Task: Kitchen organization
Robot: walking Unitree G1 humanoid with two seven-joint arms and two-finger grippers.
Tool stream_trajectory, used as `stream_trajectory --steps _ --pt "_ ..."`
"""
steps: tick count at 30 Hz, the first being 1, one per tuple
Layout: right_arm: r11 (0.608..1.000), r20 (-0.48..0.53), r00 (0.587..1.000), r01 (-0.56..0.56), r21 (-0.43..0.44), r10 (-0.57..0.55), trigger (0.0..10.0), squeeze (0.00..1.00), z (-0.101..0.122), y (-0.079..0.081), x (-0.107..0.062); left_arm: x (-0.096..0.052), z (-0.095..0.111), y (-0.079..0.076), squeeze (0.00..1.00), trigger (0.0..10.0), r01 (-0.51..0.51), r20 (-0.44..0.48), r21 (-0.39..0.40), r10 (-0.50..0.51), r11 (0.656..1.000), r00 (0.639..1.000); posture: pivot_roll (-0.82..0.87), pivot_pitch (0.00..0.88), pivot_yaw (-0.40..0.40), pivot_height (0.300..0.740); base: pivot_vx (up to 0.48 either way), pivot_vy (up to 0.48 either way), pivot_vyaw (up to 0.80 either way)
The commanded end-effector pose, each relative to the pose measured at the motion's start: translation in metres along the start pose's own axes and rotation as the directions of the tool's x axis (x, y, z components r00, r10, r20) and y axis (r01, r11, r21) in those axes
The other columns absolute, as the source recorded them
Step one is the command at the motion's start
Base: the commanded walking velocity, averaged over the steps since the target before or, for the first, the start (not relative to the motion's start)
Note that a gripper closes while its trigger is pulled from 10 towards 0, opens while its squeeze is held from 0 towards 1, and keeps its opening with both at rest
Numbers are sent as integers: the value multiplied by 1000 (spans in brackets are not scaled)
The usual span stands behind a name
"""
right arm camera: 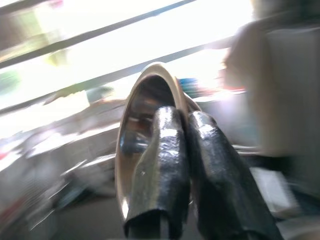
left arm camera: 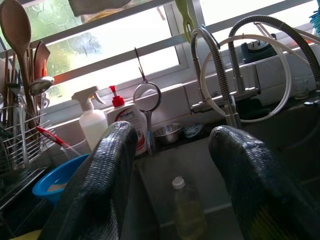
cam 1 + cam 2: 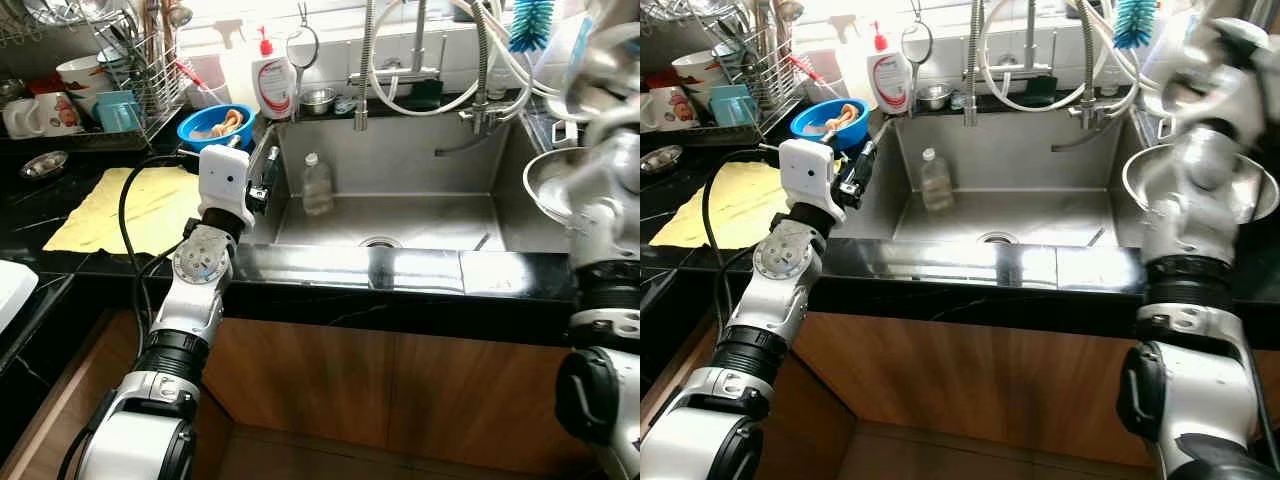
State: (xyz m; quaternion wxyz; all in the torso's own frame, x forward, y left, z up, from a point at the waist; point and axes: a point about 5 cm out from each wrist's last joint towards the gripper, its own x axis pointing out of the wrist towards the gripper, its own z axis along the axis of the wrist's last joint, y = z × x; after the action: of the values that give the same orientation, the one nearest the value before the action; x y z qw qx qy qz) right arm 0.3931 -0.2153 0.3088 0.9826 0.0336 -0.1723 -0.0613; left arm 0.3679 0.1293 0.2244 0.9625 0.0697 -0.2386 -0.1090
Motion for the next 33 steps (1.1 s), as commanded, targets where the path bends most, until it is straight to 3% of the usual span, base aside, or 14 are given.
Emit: stream_trajectory --steps 1,6,10,19,27,33 --pt "986 -64 986 -156 -49 153 10000 0 -12 24 -2 -1 0 5 0 10000 -23 -6 11 23 1000 1000 -194 0 127 740 0 0 0" --pt "944 -143 955 -282 -172 260 10000 0 -32 31 -6 -5 -4 5 0 10000 -40 -24 -11 40 999 999 -193 0 121 740 0 0 0" --pt "912 -263 908 -375 -165 326 10000 0 -56 35 -12 -14 -11 3 0 10000 -46 -50 -23 45 999 998 -190 0 109 740 0 0 0" --pt "918 -403 890 -324 -228 214 10000 0 -85 20 -17 -16 -15 -2 0 10000 -39 -73 -40 36 998 997 -184 0 101 740 0 0 0" --pt "917 -436 876 -328 -229 204 10000 0 -96 19 -22 -22 -19 -4 0 10000 -41 -96 -57 35 998 995 -182 0 102 740 0 0 0" --pt "915 -433 873 -341 -216 223 10000 0 -102 21 -25 -35 -30 -4 0 10000 -114 -148 -138 93 984 985 -189 0 106 740 0 0 0"
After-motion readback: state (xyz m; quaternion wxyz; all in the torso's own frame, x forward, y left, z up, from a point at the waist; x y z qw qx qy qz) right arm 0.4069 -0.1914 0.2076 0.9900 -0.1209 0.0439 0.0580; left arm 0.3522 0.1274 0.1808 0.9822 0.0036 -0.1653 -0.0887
